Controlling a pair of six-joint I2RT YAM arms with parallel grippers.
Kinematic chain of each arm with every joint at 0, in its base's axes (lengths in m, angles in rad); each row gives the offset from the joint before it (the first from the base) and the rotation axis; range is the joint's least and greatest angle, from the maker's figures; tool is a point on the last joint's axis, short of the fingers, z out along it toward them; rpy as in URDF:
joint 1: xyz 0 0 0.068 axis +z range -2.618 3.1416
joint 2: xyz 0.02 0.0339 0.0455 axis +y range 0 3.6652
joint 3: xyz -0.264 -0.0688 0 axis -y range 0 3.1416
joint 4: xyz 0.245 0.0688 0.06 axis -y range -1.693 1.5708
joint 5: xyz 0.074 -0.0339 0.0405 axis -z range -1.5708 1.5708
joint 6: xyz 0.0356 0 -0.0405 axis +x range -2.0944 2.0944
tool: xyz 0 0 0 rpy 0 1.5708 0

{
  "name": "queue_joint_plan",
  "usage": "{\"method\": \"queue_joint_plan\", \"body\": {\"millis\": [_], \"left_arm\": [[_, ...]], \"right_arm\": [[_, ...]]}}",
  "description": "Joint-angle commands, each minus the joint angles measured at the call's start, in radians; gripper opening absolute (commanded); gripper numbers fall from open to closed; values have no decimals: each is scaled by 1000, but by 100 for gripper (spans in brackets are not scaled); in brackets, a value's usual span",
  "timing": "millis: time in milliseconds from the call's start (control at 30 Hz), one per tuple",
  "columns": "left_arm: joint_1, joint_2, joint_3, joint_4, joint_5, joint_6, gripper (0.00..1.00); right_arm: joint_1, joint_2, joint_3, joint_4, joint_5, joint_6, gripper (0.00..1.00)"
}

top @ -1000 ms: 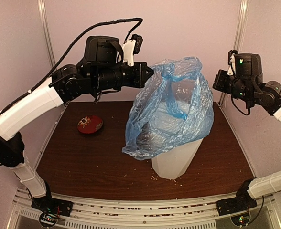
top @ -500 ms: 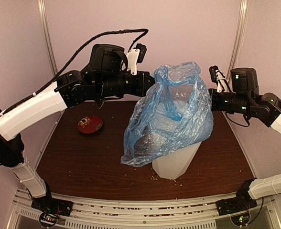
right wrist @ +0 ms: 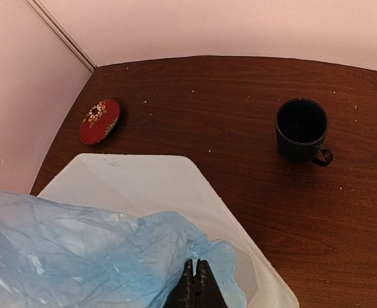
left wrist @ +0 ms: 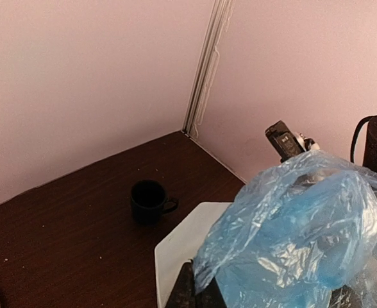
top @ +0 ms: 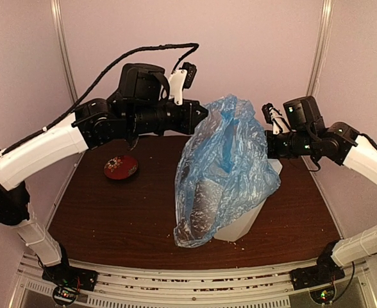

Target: Put the trash bags into the trash bin

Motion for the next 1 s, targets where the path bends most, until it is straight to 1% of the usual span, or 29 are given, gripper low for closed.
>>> {"method": "queue_joint_plan", "body": {"millis": [0,167,200,233,400,533,667,733,900,967], "left_arm": [[3,30,29,71,12,28,0],[3,93,80,74,-3,58,0],[3,109,99,72,-3,63,0],[3,127,117,69,-1,68,0],[4,182,177,85,-3,81,0],[4,212,230,91,-16,99,0],[7,240,282,107,-10,113,0],[14,276,330,102,1,113,0],[32,358,429,106,20,109,0],[37,379,446,119,29,103,0]], "right_arm": [[6,28,39,-58,57,2,4],[6,21,52,-83,79,7,10],[6,7,58,-91,86,10,12],[6,-15,60,-90,102,18,17],[5,-139,97,-112,193,43,28],[5,-154,119,-150,202,34,33],[6,-206,122,-129,194,52,37],[6,-237,148,-113,160,56,39],[8,-258,211,-116,-37,59,46],[13,-268,205,-111,-110,62,49]]}}
